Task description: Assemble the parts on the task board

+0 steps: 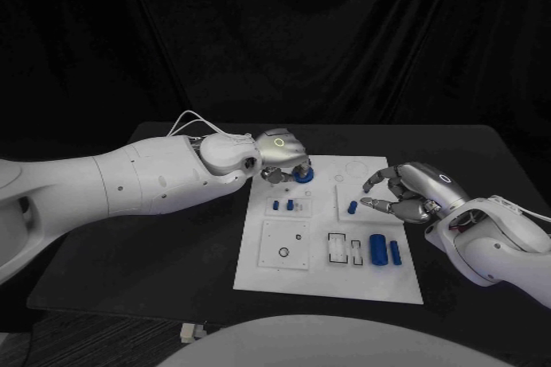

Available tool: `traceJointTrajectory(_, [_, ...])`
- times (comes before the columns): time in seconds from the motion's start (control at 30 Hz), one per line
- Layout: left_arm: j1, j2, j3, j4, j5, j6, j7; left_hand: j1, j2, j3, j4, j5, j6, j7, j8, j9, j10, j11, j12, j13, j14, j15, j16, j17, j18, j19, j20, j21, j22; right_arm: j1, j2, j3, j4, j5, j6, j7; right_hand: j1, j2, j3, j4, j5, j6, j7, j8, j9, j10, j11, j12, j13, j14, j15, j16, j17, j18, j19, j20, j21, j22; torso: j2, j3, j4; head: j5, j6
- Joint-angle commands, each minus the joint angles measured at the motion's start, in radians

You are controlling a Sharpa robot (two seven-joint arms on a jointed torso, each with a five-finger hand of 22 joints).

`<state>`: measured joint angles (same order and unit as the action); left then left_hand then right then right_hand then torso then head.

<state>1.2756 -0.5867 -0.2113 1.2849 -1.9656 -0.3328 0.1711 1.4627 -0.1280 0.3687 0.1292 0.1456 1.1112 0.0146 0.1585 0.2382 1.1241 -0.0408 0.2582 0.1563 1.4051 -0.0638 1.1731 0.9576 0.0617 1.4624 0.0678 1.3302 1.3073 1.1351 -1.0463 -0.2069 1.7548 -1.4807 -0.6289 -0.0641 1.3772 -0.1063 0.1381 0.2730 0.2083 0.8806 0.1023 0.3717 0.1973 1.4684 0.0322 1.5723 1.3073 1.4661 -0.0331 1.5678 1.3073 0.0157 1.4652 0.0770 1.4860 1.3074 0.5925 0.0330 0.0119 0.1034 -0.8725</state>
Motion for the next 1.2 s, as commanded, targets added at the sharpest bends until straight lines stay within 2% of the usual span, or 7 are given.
traceJointTrajectory(0.03, [0.008, -0.026, -0.001, 0.035, -0.001, -0.011, -0.011, -0.009, 0.002, 0.005, 0.003, -0.011, -0.005, -0.008, -0.008, 0.012, 0.004, -0.004, -0.010, -0.003, 0.007, 0.001, -0.002, -0.002, -0.009, 0.008, -0.001, -0.005, 0.194, -0.003, 0.001, 0.000, -0.001, 0.000, 0.010, -0.010, 0.000, 0.002, 0.003, 0.003, 0.007, 0.008, 0.002, -0.002, 0.001, 0.102, -0.007, -0.001, 0.263, 0.105, -0.007, 0.003, 0.263, 0.010, 0.057, -0.007, -0.007, 0.229, 0.000, 0.0014, -0.0005, -0.001, 0.000])
traceJointTrajectory(0.27, [0.012, -0.049, -0.001, 0.051, -0.001, 0.010, -0.012, -0.012, 0.003, 0.006, 0.003, -0.017, -0.006, -0.009, -0.012, 0.011, 0.010, -0.005, -0.011, -0.004, 0.009, 0.002, 0.002, 0.002, -0.010, 0.009, -0.001, -0.004, 0.194, -0.008, 0.003, 0.000, -0.004, 0.000, 0.018, -0.013, 0.003, 0.003, 0.004, 0.001, 0.008, 0.009, 0.002, -0.001, 0.002, 0.102, -0.007, -0.001, 0.263, 0.105, -0.007, 0.003, 0.263, 0.011, 0.056, -0.007, -0.009, 0.229, 0.004, -0.0007, -0.0003, 0.000, 0.000])
traceJointTrajectory(0.5, [0.008, -0.045, -0.001, 0.033, -0.001, 0.028, -0.017, -0.019, 0.000, 0.006, 0.006, -0.030, -0.011, -0.009, -0.018, 0.009, 0.011, -0.003, -0.018, -0.006, 0.008, 0.001, -0.001, -0.004, -0.009, 0.008, -0.001, -0.006, 0.194, -0.017, 0.005, 0.000, -0.007, 0.001, 0.021, -0.013, 0.003, 0.003, 0.004, 0.001, 0.008, 0.009, 0.002, -0.001, 0.002, 0.102, -0.007, -0.001, 0.263, 0.105, -0.007, 0.003, 0.263, 0.011, 0.056, -0.007, -0.009, 0.229, 0.004, 0.0003, -0.0017, -0.001, 0.000])
traceJointTrajectory(0.67, [-0.001, -0.039, -0.001, 0.017, -0.001, 0.036, -0.017, -0.025, -0.001, 0.008, 0.009, -0.046, -0.012, -0.010, -0.022, 0.009, 0.010, -0.003, -0.026, -0.008, 0.006, 0.001, -0.004, -0.009, -0.009, 0.007, -0.001, -0.009, 0.193, -0.020, 0.003, 0.000, -0.007, 0.002, 0.021, -0.012, 0.004, 0.003, 0.004, 0.000, 0.009, 0.010, 0.002, -0.001, 0.002, 0.102, -0.008, -0.001, 0.263, 0.105, -0.007, 0.003, 0.263, 0.011, 0.055, -0.007, -0.011, 0.228, 0.003, 0.0003, -0.0020, -0.002, 0.000])
traceJointTrajectory(0.77, [-0.008, -0.034, -0.001, 0.007, -0.001, 0.039, -0.018, -0.025, -0.001, 0.008, 0.009, -0.047, -0.012, -0.010, -0.023, 0.009, 0.010, -0.003, -0.027, -0.009, 0.006, 0.001, -0.003, -0.009, -0.009, 0.007, -0.001, -0.009, 0.193, -0.020, 0.003, 0.000, -0.006, 0.002, 0.020, -0.012, 0.004, 0.003, 0.004, 0.000, 0.009, 0.010, 0.002, -0.001, 0.002, 0.102, -0.008, -0.001, 0.263, 0.105, -0.007, 0.003, 0.263, 0.011, 0.055, -0.007, -0.011, 0.228, 0.002, 0.0004, -0.0012, 0.002, 0.000])
traceJointTrajectory(1.2, [-0.037, -0.021, -0.001, -0.021, -0.001, 0.047, -0.015, -0.030, 0.000, 0.008, 0.013, -0.047, -0.011, -0.009, -0.024, 0.009, 0.008, -0.001, -0.031, -0.010, 0.006, 0.001, -0.002, -0.008, -0.009, 0.007, 0.000, -0.008, 0.194, -0.021, 0.003, 0.000, -0.005, 0.002, 0.018, -0.010, 0.004, 0.003, 0.004, 0.000, 0.009, 0.010, 0.002, -0.001, 0.002, 0.102, -0.008, -0.001, 0.263, 0.105, -0.007, 0.003, 0.263, 0.011, 0.055, -0.007, -0.011, 0.228, 0.003, -0.0008, -0.0005, 0.002, 0.000])
